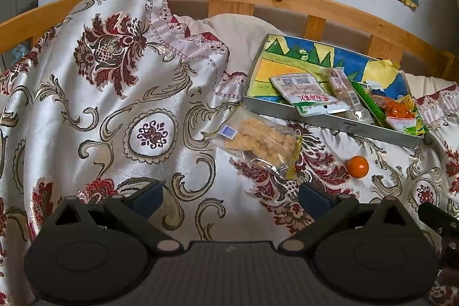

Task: Organize snacks
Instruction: 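Lift both grippers away from the tray toward the clear bag and orange, then grasp the clear shredded-snack bag with the left gripper while the right grasps the orange, then carry the clear bag and the orange over the dinosaur tray, then lower the bag and orange into the tray and open both grippers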

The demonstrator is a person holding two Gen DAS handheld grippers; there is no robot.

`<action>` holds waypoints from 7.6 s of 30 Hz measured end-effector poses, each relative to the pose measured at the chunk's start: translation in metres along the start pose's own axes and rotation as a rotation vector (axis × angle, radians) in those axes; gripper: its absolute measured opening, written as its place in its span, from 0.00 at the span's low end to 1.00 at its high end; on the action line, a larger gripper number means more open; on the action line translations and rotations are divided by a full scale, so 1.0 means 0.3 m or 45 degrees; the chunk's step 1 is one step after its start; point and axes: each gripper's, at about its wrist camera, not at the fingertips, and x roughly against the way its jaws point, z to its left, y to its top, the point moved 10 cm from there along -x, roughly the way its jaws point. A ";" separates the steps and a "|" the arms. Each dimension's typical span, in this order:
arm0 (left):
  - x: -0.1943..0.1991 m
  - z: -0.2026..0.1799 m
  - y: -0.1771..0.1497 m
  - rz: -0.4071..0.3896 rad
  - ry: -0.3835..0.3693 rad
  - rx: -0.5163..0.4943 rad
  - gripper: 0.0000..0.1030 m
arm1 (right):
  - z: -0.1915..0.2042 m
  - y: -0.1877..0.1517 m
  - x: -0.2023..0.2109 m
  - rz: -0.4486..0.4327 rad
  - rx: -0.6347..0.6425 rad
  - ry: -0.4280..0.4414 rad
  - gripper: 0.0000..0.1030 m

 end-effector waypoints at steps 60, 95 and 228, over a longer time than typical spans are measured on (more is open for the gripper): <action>-0.399 -0.102 0.094 0.198 0.001 0.355 0.99 | 0.065 -0.004 -0.384 0.008 0.281 0.055 0.99; -0.493 -0.141 0.146 0.142 0.121 0.459 0.99 | 0.053 -0.019 -0.450 0.065 0.164 0.187 0.68; -0.619 -0.491 0.397 0.012 -0.283 0.219 0.66 | -0.111 0.199 -0.564 -0.147 0.239 0.071 0.37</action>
